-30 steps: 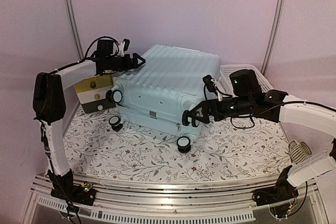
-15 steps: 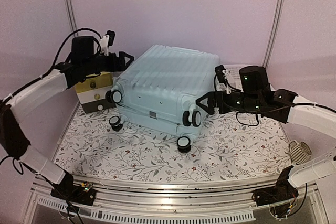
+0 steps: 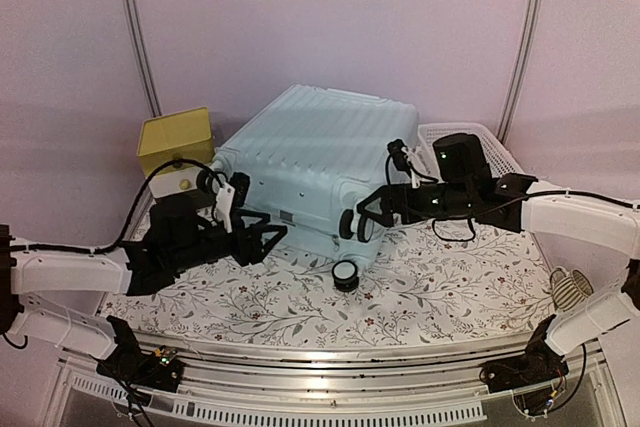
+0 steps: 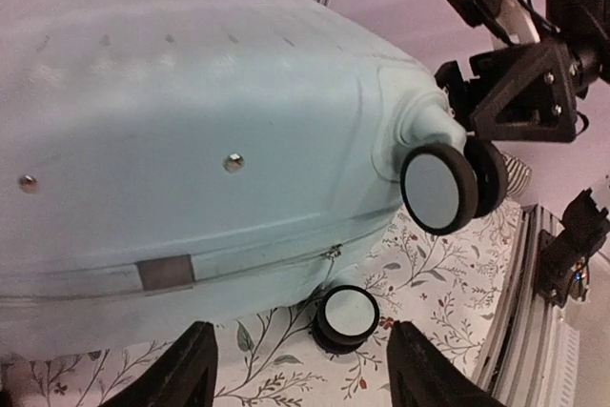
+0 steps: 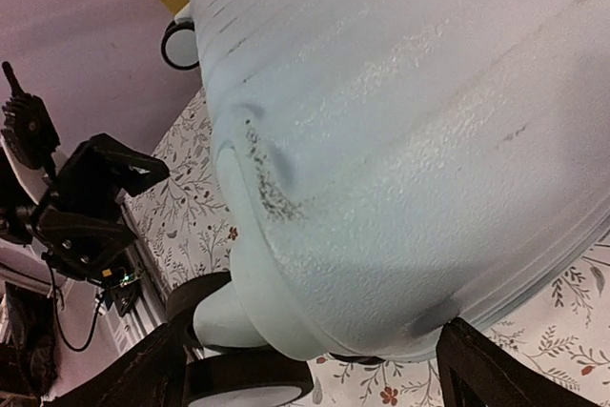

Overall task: Open, take out, and arrange the luggage
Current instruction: Adjust the luggage at the center of the board.

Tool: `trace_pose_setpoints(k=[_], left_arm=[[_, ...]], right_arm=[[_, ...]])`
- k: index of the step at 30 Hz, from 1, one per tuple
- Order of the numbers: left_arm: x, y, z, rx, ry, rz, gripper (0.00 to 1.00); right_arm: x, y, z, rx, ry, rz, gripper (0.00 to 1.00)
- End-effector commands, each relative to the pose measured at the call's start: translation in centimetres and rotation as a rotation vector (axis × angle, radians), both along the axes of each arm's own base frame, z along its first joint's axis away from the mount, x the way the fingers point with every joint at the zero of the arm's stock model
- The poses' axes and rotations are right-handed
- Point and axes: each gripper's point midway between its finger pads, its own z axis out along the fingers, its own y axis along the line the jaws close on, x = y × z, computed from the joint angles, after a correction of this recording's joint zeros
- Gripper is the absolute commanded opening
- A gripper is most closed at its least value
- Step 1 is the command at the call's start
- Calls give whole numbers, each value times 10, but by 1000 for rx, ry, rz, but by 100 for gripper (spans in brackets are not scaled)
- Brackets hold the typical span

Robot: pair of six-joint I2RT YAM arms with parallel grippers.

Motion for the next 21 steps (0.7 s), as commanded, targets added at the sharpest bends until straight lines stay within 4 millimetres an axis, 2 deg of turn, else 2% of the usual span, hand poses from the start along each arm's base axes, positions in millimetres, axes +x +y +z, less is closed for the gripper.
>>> trace_pose_setpoints(k=[1,7,15,17,19,21], left_arm=[[-16,-11,15,-87,-262,56,61],[-15,-18,-22,-100,-306,56,59],[-9,-25,-67,-112,-332,60,44],[-10,-24,-66,-135,-371,60,39],[-7,-31,-83,-91,-365,44,38],[-4,-37,-89,-75,-357,38,38]], right_arm=[[-31,49,25,192,-12,261,92],[-25,59,30,196,-37,280,92],[-21,46,49,194,-153,231,93],[-20,42,55,196,-179,217,93],[-20,39,58,194,-200,204,93],[-19,36,60,191,-213,190,94]])
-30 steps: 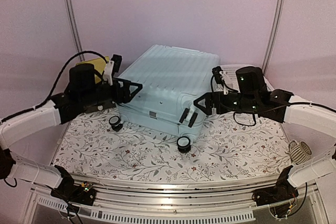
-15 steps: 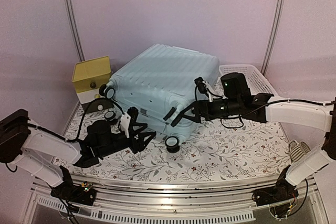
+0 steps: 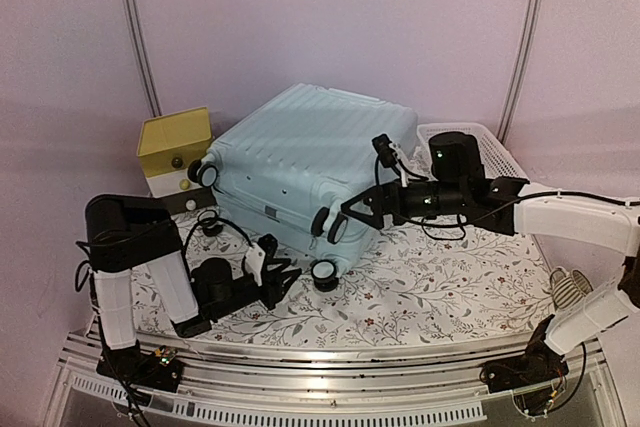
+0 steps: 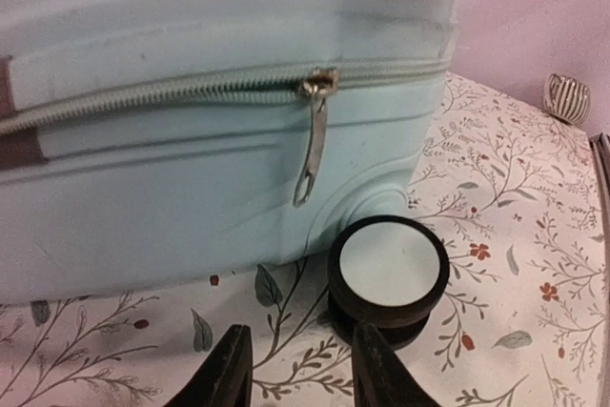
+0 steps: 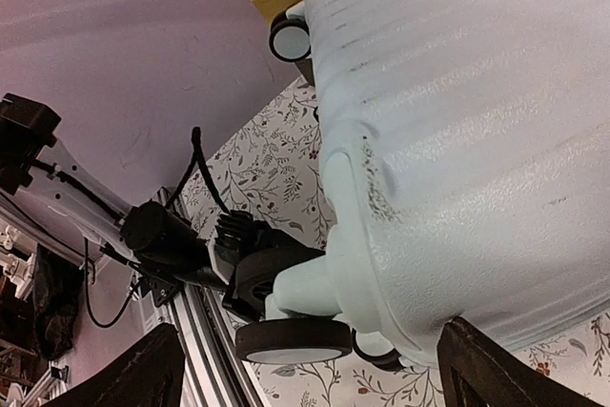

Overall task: Open, take out, and arrange the luggage
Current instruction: Adjust the luggage at the center of the board, then grab the zipper of the luggage.

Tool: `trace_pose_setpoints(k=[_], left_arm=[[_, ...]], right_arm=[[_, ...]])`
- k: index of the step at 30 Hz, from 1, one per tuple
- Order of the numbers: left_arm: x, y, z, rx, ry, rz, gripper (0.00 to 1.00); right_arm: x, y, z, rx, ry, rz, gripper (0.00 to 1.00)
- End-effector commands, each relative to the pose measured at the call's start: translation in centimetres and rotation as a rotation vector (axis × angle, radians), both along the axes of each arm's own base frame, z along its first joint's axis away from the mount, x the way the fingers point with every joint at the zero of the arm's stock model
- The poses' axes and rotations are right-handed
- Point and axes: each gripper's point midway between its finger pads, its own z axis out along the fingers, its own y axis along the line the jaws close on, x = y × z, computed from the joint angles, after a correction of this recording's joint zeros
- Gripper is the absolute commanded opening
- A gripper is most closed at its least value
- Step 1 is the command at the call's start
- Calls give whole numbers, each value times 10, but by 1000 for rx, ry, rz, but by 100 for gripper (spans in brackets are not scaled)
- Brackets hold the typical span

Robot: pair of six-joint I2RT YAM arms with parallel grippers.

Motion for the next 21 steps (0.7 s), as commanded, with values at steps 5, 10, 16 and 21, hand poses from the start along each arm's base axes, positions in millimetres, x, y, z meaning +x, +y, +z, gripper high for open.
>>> trace_pose_setpoints(k=[5,10,16,21], left_arm=[[13,-18,40,-132,-151,-7,40],[22,-23,38,-137,-135,-23,42],[38,-31,38,-125,-119,-33,38],[43,-40,38,-122,-123,-52,29]], right_arm=[[1,-3,44,92,-166,-25,94],[2,-5,39,85,-159,-40,94],[2,-7,38,80,-161,-48,95],[10,-12,24,38,-145,-96,95]])
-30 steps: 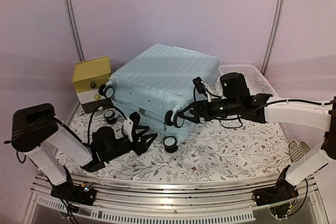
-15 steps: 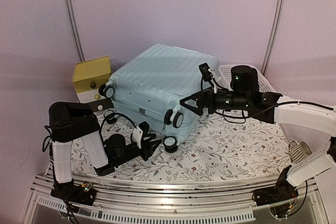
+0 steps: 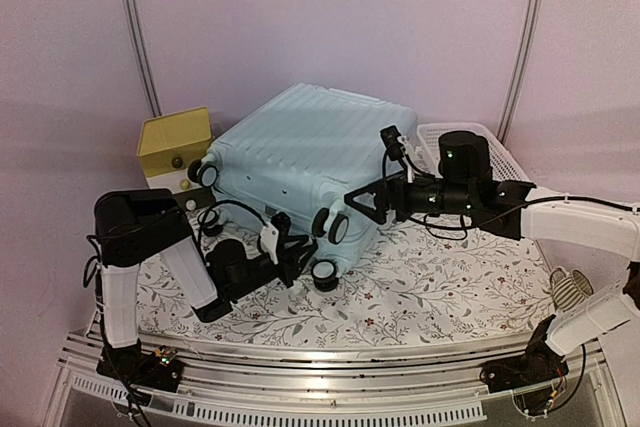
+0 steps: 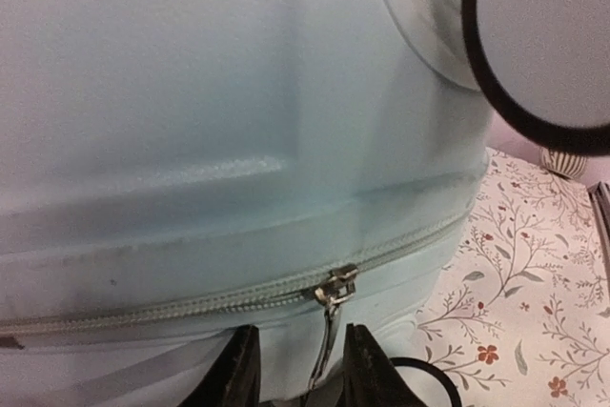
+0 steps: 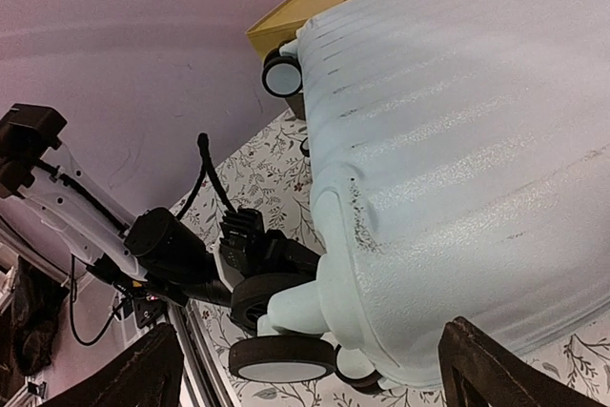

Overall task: Open, take out, and arrange the luggage
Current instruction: Grab the zipper of the luggage.

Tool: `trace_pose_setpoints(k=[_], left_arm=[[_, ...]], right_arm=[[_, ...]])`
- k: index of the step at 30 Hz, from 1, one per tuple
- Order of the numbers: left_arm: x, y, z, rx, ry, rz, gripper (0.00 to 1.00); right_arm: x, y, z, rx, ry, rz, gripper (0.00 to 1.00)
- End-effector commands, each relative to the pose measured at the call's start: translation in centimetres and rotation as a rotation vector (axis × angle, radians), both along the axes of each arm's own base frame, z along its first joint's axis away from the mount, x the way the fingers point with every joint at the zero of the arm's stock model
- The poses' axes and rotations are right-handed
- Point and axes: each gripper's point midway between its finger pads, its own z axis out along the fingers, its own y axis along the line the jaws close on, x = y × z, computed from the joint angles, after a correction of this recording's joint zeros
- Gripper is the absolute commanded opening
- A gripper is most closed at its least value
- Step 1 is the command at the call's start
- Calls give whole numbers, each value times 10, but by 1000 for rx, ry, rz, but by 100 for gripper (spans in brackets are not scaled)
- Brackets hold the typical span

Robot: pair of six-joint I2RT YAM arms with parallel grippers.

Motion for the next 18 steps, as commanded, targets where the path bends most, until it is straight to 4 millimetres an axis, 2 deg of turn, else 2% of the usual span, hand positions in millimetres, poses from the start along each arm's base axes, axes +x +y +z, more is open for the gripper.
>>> trace_pose_setpoints(k=[1,6,14,18], left_arm=[[3,-8,11,-30,-38,-32,26],[-1,-13,12,-20,-58,-67,0],[-22,-26,21,-24,-114,-131,0],[-40,-40,23,-36,-160,-161,0]], right_arm=[[6,-7,-3,-19,-10,-64,95],[15,-13,-17,-25,43,-105,95],[25,-13,-41,9,111,-104,94],[21,7,-37,93,156,15,92]])
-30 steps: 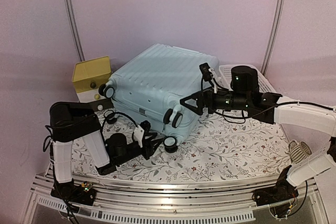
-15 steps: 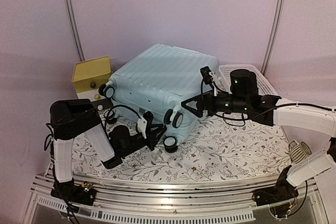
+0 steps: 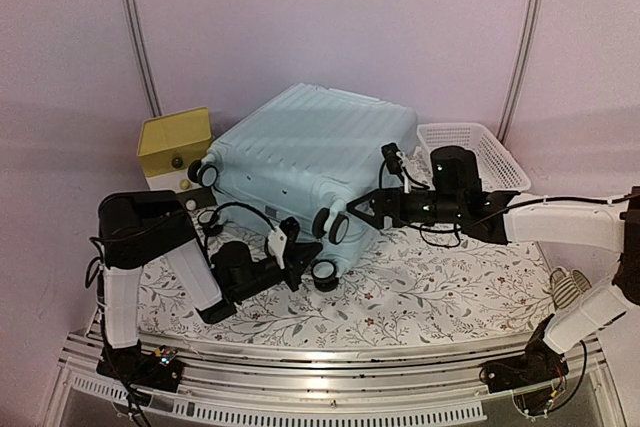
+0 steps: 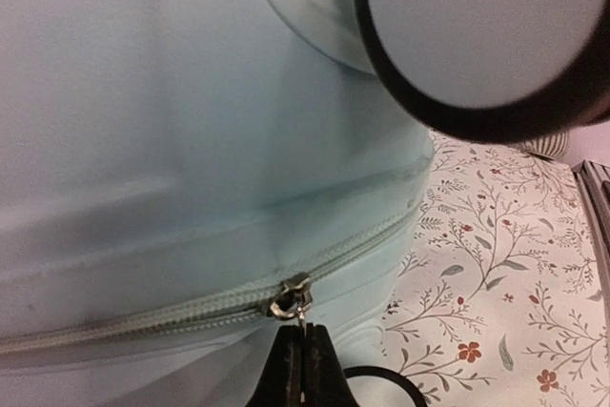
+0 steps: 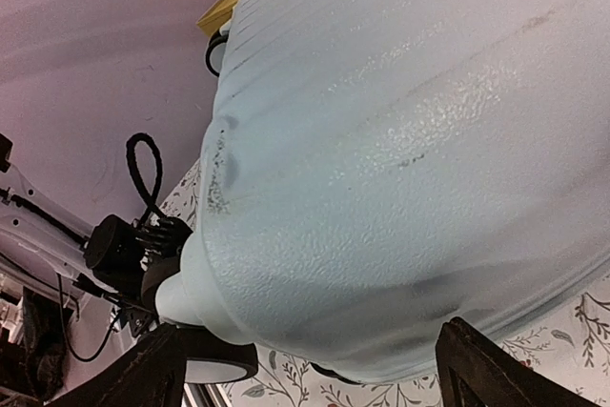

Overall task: Open, take out, and arrange the luggage
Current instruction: Grab the zipper of the luggage, then unzip the zipper of the luggage.

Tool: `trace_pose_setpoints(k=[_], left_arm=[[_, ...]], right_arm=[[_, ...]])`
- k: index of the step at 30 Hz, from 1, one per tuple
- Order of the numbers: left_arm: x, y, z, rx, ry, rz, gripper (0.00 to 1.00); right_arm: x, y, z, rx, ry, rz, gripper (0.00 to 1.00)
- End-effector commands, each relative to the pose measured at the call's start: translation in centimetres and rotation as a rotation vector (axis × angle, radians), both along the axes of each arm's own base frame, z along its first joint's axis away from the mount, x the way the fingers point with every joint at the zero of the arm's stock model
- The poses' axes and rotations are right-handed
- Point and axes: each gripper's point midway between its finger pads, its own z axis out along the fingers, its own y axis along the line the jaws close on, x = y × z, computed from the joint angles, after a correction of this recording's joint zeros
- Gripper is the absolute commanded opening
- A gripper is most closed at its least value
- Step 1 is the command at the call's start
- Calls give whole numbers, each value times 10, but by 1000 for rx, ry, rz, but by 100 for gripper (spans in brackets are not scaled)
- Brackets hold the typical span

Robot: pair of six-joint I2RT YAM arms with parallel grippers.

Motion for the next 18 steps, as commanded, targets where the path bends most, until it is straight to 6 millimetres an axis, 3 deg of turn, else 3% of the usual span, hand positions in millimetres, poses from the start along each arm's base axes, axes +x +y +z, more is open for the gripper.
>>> trace_pose_setpoints(k=[1,5,11,18], left_arm=[[-32,-26,19,-56,-119,-90,0],[-50,-49,20,-40,-169,-130,0],[-71,-85,12,65,-298,-121,0],[-63,-80,25,42,-285,-53,0]], right_arm=[[-4,24,10,125,34,130,91],[-12,43,15,195,58,215,90],[-13,53,14,214,72,234,89],[-15,49,9,207,84,217,88]])
